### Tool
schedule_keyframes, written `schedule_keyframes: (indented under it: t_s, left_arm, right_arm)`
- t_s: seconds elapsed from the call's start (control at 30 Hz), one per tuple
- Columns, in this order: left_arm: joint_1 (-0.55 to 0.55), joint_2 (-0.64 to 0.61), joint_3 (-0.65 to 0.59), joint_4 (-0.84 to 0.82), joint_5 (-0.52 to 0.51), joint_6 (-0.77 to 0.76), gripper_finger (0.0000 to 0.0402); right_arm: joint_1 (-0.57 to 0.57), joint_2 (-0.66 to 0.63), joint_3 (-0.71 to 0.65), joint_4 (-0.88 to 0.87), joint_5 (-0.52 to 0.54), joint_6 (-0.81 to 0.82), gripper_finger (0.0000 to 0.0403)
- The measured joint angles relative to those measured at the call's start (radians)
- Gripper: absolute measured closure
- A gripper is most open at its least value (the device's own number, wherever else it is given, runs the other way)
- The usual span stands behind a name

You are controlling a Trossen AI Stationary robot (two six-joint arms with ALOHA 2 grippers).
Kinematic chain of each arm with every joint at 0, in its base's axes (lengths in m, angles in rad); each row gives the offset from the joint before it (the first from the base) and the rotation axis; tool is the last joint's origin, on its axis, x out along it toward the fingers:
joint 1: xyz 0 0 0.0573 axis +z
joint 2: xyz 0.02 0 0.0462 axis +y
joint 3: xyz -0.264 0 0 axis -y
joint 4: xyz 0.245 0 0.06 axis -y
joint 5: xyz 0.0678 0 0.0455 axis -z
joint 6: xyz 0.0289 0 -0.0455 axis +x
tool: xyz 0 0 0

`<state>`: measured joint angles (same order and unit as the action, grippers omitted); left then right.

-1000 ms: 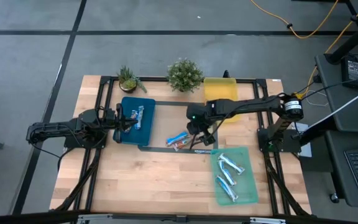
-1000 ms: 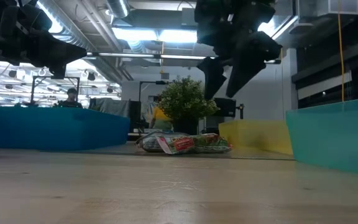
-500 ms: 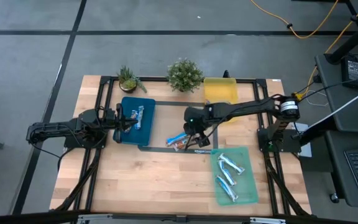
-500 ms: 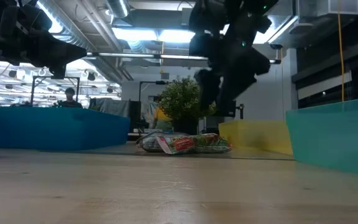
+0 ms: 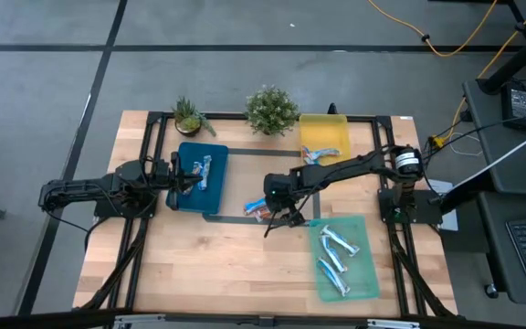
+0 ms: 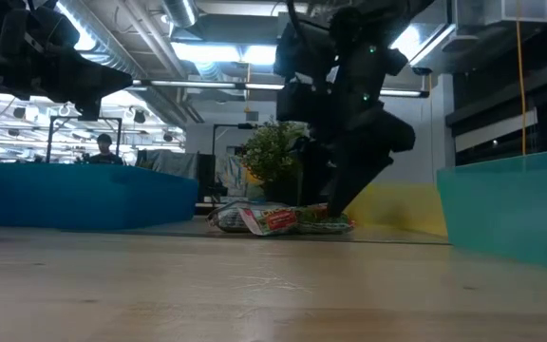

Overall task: Pick and place Granola Bars by type
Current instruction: Put the red granola bar into the yellow bin

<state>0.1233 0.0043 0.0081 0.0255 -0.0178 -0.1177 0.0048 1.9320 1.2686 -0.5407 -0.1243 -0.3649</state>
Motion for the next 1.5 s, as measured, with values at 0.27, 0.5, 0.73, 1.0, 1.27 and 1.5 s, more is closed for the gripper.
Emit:
schedule_keyframes:
  t_s: [0.27,0.5,0.73,1.0,1.27,1.5]
  left_arm:
    - [0.000,0.000,0.000,0.000,0.000,0.000,0.0390]
    - [0.000,0.000,0.000,0.000,0.000,0.000,0.0392]
    - [0.000,0.000,0.000,0.000,0.000,0.000,0.0391]
    - [0.000,0.000,0.000,0.000,0.000,0.000,0.0392]
    - [0.000,0.000,0.000,0.000,0.000,0.000,0.0395]
    - [0.000,0.000,0.000,0.000,0.000,0.000,0.0393]
  right_arm:
    - [0.000,0.044,0.000,0.038,-0.001,0.025,0.0073]
    - [0.000,0.075,0.002,0.056,-0.009,0.032,0.0073]
    - [0.000,0.078,0.002,0.066,-0.008,0.047,0.0082]
    - [-0.001,0.080,0.002,0.073,0.001,0.046,0.0153]
    - [-0.001,0.081,0.002,0.075,0.033,0.046,0.0212]
    - [-0.001,0.081,0.002,0.069,0.038,0.046,0.0238]
